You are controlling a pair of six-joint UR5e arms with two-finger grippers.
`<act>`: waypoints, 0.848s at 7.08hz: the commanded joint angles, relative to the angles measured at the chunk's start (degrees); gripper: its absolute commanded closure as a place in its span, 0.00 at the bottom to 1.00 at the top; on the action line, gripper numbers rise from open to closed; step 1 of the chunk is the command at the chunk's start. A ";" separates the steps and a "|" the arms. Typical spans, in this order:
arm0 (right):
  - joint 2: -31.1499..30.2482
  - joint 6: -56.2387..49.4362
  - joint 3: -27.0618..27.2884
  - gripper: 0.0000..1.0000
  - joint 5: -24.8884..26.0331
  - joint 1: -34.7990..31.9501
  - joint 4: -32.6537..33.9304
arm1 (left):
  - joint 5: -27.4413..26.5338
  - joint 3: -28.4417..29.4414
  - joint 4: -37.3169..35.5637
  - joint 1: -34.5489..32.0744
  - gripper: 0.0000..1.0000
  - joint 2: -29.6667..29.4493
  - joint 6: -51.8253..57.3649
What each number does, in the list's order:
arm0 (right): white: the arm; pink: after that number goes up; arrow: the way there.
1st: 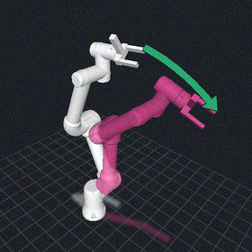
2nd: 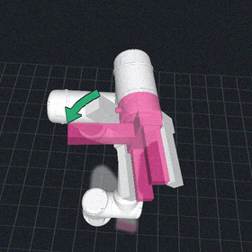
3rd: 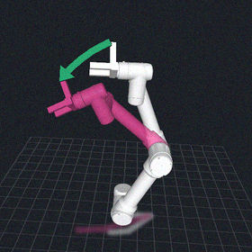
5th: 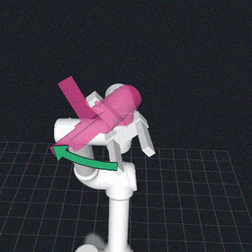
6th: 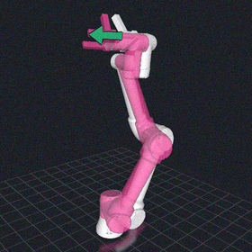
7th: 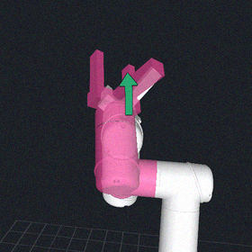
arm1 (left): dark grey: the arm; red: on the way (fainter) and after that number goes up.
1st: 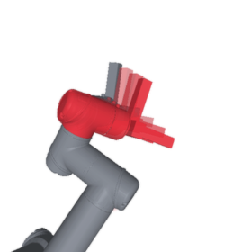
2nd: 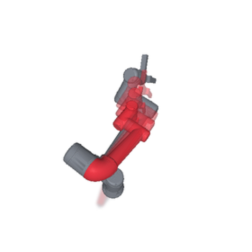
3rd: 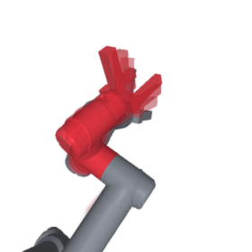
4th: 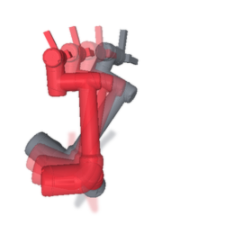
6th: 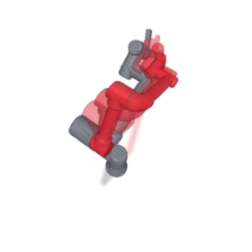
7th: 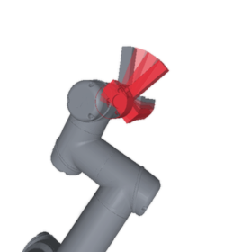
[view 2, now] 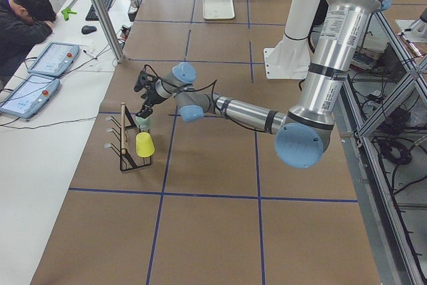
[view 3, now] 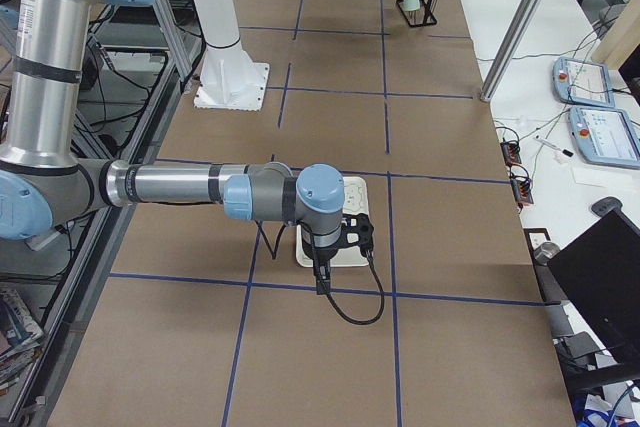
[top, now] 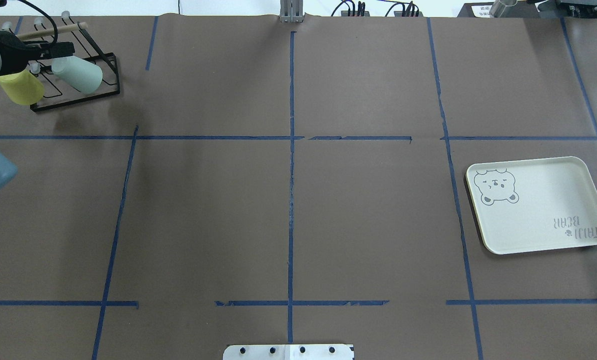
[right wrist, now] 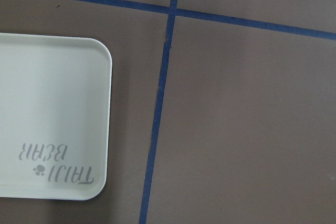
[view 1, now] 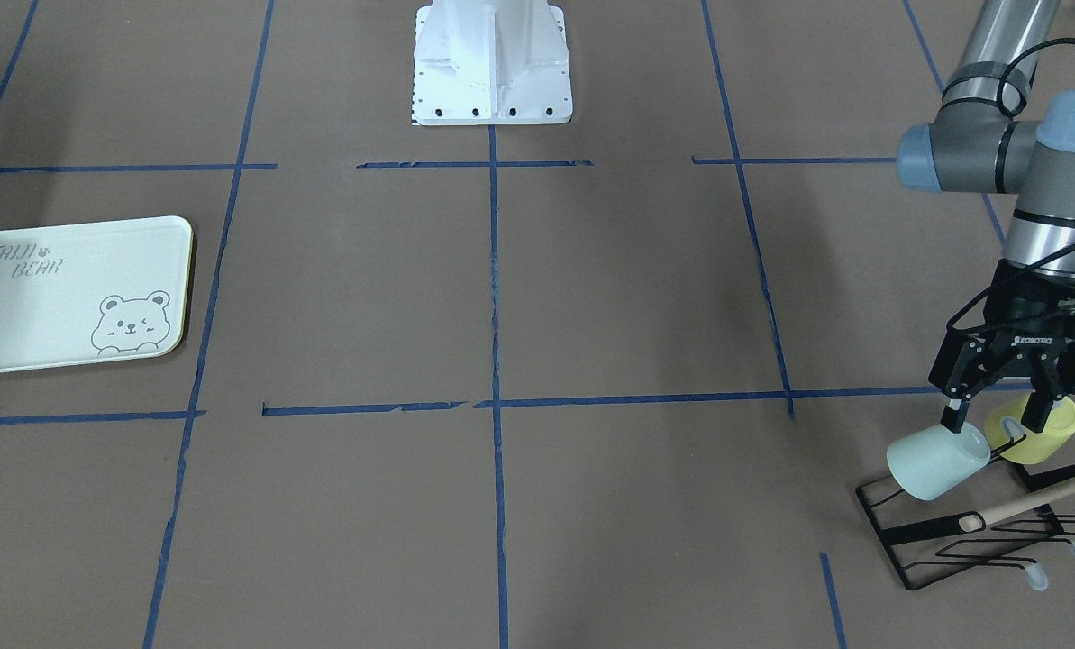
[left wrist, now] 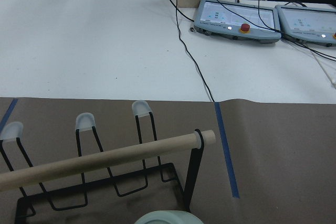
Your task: Left arm grabs green cup and hands to right arm on tray
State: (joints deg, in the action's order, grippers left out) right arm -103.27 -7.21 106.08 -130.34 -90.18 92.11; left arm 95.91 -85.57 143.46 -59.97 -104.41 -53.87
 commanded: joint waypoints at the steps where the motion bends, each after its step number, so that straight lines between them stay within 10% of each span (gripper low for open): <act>1: 0.00 0.00 0.00 0.00 0.00 0.00 0.00 | -0.20 2.86 1.56 1.16 0.00 -0.96 0.00; 6: 0.00 0.00 0.00 0.00 0.00 0.00 0.00 | -0.11 5.06 1.48 2.05 0.00 -1.41 0.61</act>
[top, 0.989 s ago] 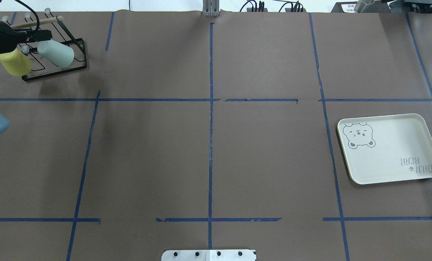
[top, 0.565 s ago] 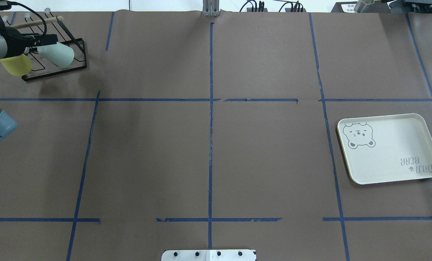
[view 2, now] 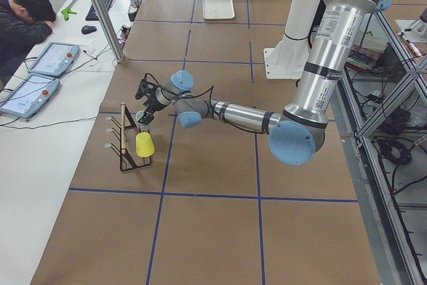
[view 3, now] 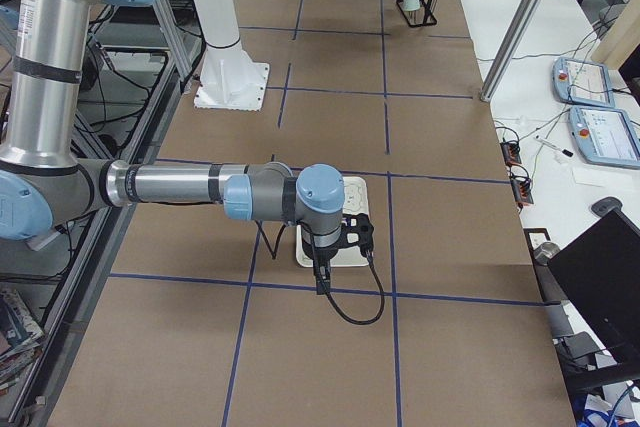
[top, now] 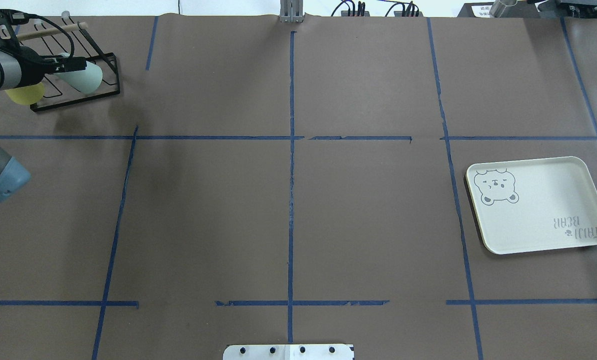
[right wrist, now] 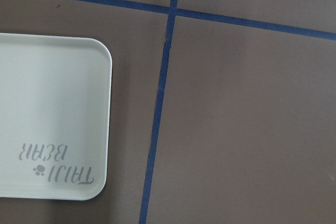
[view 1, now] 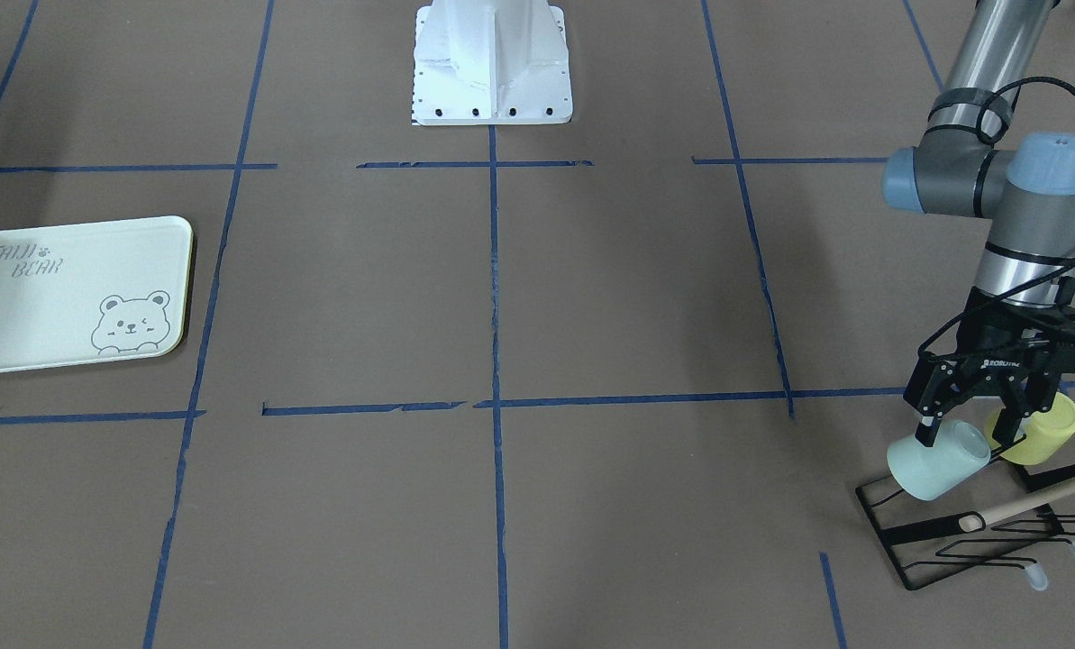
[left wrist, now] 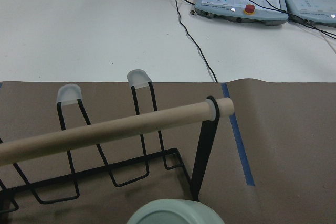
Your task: Left arm grabs green cup and hands to right arm on tray
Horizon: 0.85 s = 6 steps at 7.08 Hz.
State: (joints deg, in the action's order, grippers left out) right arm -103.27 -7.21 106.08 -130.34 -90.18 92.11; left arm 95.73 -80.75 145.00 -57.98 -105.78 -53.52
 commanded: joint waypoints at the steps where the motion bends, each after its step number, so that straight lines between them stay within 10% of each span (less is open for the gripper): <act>1: 0.00 0.00 0.00 0.00 0.00 0.00 0.00 | 0.07 0.16 -0.16 0.06 0.00 -0.04 0.35; 6: 0.00 0.00 0.00 0.00 0.00 0.00 0.00 | -0.11 1.21 -0.86 1.73 0.00 -0.83 0.44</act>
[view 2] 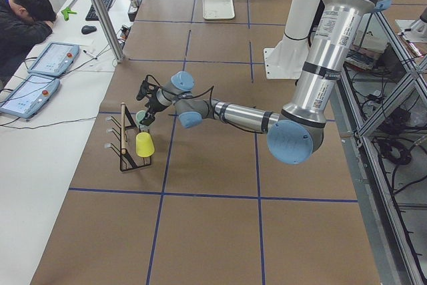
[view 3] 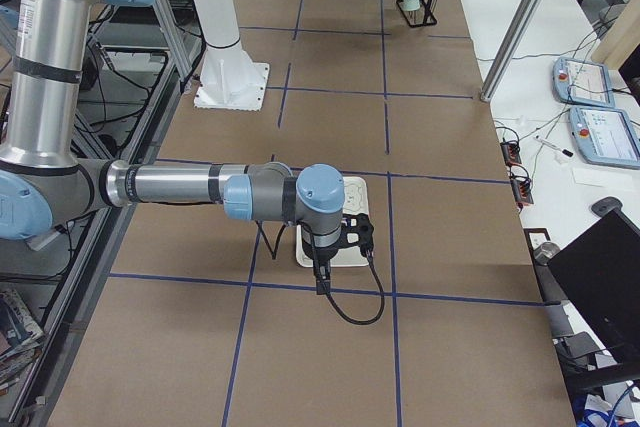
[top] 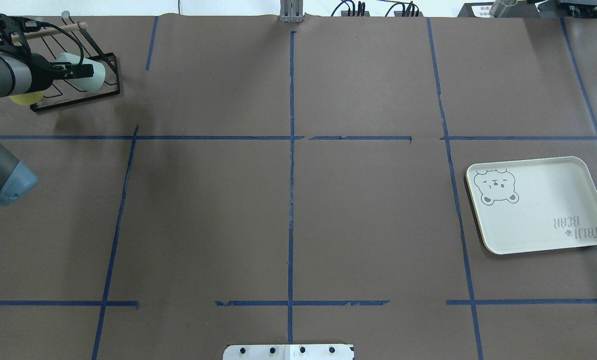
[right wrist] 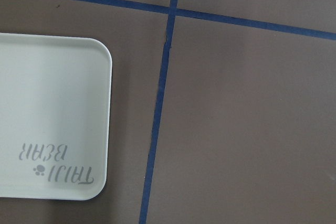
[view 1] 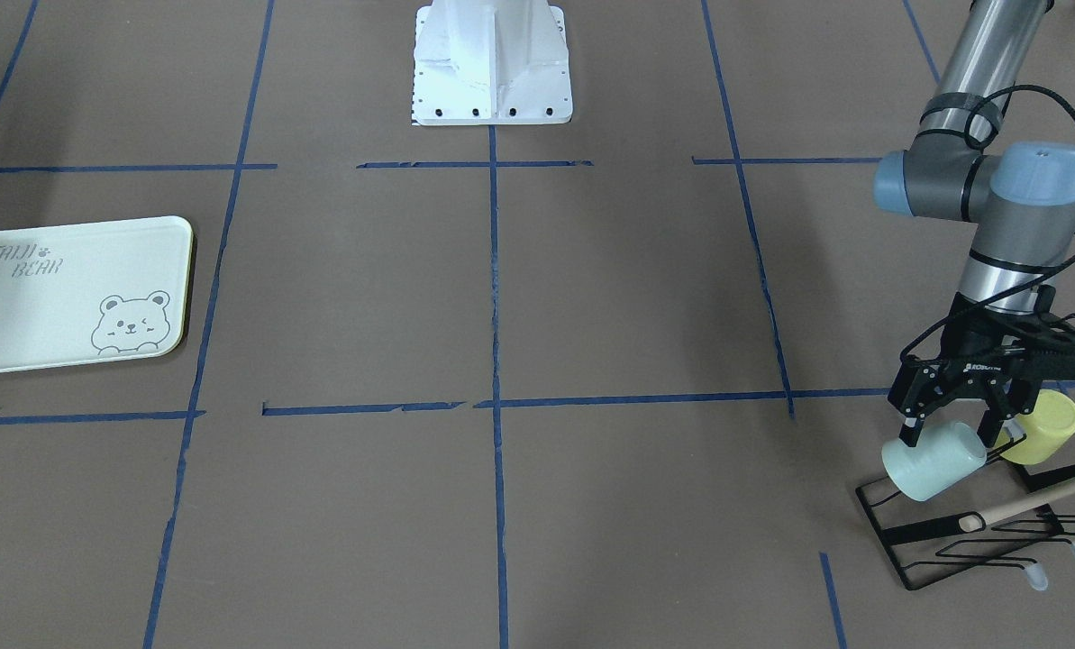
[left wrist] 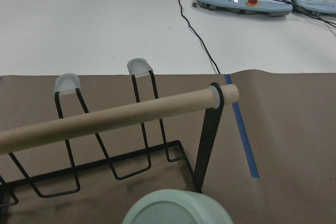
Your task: Left arm grabs green cup and hands to right arm on tray
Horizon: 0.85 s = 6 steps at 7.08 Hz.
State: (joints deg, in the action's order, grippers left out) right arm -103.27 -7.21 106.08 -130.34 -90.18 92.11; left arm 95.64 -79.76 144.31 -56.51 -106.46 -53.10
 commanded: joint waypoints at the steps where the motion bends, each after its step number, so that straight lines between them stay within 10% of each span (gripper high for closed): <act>1: 0.00 0.00 0.00 0.00 0.00 0.00 0.00 | -0.01 0.83 -0.08 0.26 0.00 -0.24 0.01; 6: 0.00 0.00 0.09 0.00 0.00 0.00 0.00 | -0.01 1.36 -0.08 0.26 0.00 -0.50 0.28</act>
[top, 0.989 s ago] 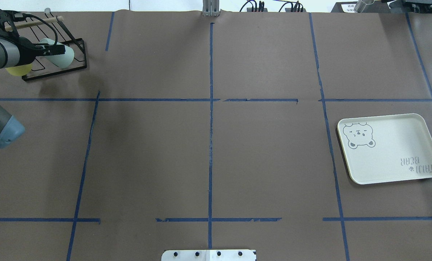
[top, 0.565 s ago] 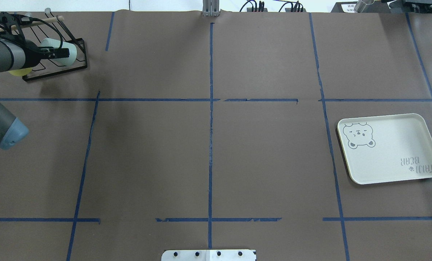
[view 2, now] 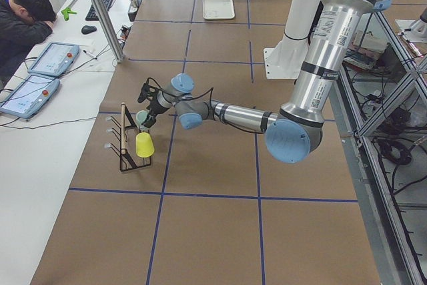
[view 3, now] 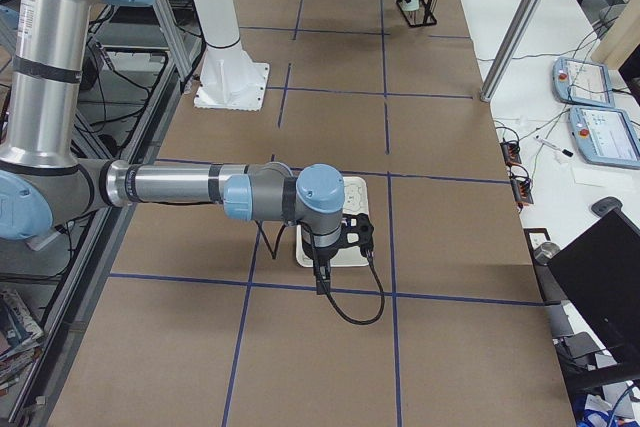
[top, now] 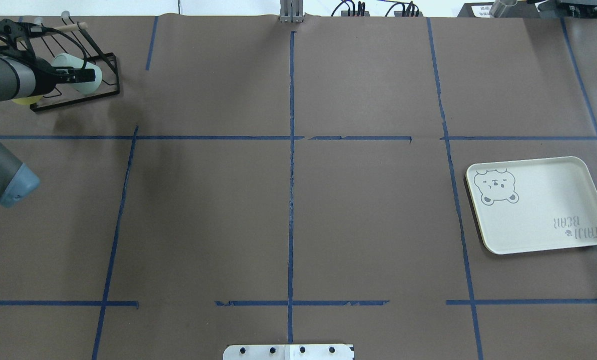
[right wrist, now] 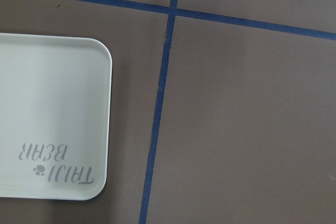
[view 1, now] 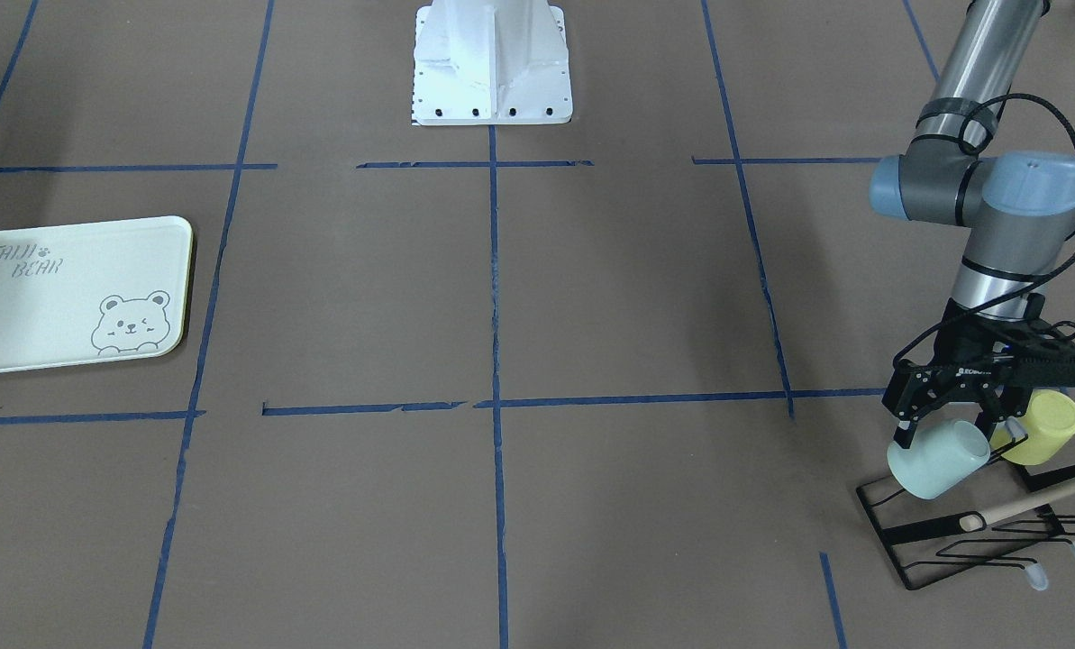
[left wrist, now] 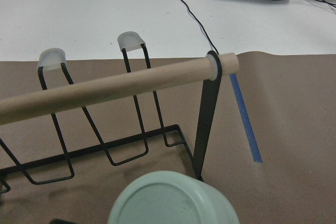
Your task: Left arm grabs green cup and hands to right arm on tray
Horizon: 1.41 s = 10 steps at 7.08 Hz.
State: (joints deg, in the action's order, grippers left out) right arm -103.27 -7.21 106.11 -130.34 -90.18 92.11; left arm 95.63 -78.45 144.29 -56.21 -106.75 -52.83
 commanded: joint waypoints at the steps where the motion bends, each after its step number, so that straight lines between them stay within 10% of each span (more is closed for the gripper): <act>1: 0.00 0.00 0.07 0.00 0.00 -0.09 0.00 | 0.00 -0.04 0.03 -0.04 0.00 -0.39 -0.08; 10: 0.00 -0.09 -0.02 0.00 0.00 0.00 0.00 | -0.09 1.01 -0.06 0.05 0.00 -1.36 0.10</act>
State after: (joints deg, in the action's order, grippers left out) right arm -103.27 -7.29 106.16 -130.34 -90.20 92.11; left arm 95.61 -77.89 144.24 -56.20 -108.02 -52.74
